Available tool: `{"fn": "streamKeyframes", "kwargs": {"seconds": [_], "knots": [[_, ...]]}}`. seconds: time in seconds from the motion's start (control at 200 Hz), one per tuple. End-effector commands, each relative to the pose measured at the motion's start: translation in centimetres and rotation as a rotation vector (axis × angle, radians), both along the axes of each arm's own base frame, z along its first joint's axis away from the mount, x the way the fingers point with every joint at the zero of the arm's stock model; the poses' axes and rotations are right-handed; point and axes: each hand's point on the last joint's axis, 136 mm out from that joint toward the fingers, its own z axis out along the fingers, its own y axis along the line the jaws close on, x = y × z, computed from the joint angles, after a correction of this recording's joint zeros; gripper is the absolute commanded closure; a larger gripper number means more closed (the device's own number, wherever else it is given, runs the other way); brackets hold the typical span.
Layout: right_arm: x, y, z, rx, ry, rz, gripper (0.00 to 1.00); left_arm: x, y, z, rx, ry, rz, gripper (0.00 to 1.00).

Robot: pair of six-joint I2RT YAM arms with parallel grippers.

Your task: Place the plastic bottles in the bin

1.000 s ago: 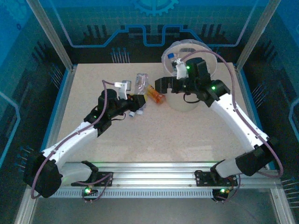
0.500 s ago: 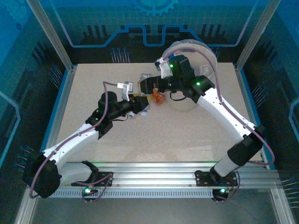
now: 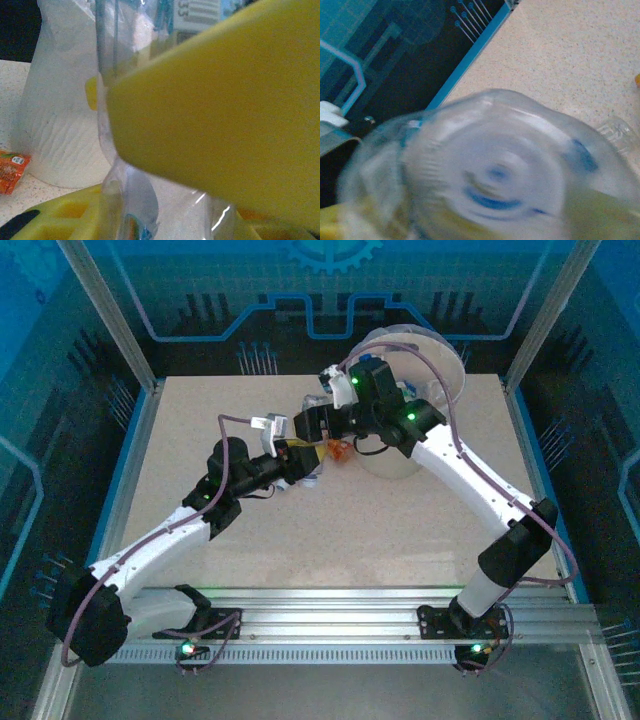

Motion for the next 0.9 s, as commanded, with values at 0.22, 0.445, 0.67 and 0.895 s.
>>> {"fn": "streamKeyframes", "kwargs": {"seconds": [0.22,0.445,0.67,0.895], "knots": [[0.0,-1.3,2.7,-0.019,-0.106,-0.046,0.45,-1.9,-0.1,1.9,-0.028,-0.081,-0.049,0.01],[0.3,-3.7,4.7,-0.097,-0.204,-0.105,0.52,-3.1,0.7,3.3,-0.043,-0.136,-0.045,0.01],[1.0,-7.2,8.4,-0.195,-0.346,-0.194,0.54,-4.7,1.8,4.6,-0.048,-0.213,-0.031,0.01],[3.3,-12.6,13.0,-0.385,-0.524,-0.357,0.55,-4.5,3.5,3.9,-0.005,-0.214,0.064,0.01]]}}
